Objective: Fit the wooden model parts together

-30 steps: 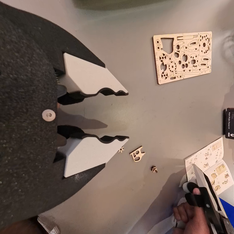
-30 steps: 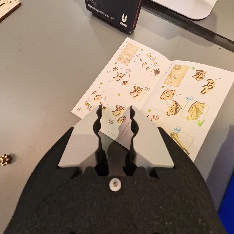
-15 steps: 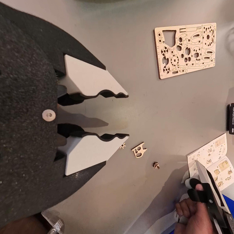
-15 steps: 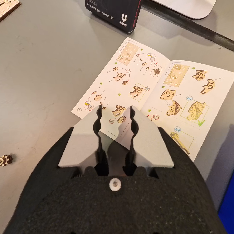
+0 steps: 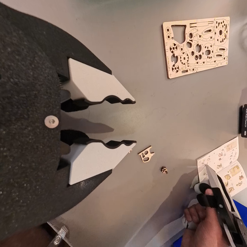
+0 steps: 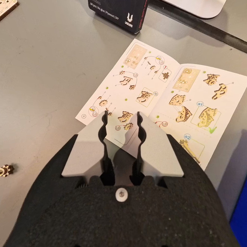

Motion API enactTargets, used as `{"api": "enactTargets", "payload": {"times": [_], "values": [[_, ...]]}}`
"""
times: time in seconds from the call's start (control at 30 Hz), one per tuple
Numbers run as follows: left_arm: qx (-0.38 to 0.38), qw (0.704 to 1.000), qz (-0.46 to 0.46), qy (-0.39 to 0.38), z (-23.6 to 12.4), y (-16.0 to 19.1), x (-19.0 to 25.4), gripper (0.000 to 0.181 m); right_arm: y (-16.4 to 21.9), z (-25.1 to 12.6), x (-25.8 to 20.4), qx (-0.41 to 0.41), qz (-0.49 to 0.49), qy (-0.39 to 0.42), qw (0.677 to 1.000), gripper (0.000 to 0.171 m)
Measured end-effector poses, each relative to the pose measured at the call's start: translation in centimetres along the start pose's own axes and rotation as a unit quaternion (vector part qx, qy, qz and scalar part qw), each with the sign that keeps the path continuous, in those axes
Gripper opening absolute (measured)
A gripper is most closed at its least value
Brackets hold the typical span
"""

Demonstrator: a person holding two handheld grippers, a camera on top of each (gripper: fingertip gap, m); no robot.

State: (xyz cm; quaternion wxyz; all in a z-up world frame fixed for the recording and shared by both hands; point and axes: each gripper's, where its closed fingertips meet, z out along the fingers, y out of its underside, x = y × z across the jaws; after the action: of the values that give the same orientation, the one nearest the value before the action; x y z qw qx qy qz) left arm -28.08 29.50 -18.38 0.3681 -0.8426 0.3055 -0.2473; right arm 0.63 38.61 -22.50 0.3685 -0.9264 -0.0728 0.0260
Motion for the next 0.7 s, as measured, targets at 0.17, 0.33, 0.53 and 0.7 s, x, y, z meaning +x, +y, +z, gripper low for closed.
{"api": "enactTargets", "payload": {"times": [0.17, 0.33, 0.53, 0.7], "values": [[-0.001, 1.0, -0.001, 0.026, 0.6, -0.7, 1.8, 0.048, 0.0, 0.0, 0.0, -0.004, 0.001, 0.002, 1.0, 0.044], [-0.043, 0.994, 0.078, 0.056, 2.8, -2.2, 5.7, 0.044, 0.0, 0.0, 0.0, -0.005, 0.001, 0.003, 1.0, 0.044], [-0.131, 0.97, 0.179, 0.103, 7.8, -1.5, 9.8, 0.045, 0.0, 0.0, 0.0, -0.004, 0.001, 0.001, 1.0, 0.044], [-0.157, 0.953, 0.232, 0.116, 10.2, -1.2, 10.8, 0.037, 0.0, 0.0, 0.0, 0.0, 0.002, 0.001, 1.0, 0.044]]}}
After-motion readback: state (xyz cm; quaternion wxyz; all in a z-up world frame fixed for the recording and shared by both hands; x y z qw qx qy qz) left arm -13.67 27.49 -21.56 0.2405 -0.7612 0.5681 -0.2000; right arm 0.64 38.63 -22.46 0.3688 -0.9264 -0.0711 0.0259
